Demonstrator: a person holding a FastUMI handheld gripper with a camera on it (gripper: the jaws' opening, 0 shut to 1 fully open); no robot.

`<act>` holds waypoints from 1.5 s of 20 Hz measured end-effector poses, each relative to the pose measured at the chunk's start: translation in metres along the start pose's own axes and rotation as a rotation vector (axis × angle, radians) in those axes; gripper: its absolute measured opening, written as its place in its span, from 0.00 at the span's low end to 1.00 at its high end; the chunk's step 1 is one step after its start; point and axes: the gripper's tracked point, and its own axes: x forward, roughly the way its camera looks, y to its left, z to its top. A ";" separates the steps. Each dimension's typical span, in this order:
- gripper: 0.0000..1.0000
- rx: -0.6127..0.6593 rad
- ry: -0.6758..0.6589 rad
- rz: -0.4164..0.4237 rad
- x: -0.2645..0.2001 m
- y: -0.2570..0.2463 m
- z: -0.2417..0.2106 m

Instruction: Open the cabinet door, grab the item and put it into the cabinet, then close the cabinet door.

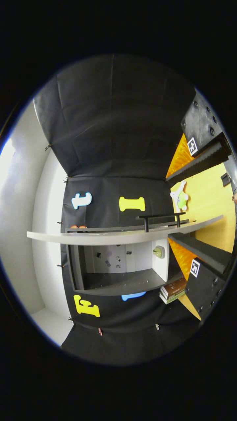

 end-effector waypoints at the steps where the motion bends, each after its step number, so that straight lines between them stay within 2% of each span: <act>1: 0.97 0.011 0.008 0.024 0.006 -0.004 -0.002; 4: 0.98 0.035 -0.006 0.086 0.032 -0.015 -0.005; 9: 0.97 0.001 0.004 0.183 0.055 -0.003 -0.016; 19: 0.97 0.011 0.018 0.205 0.059 0.021 -0.019; 30: 0.97 -0.001 0.040 0.231 0.057 0.104 -0.027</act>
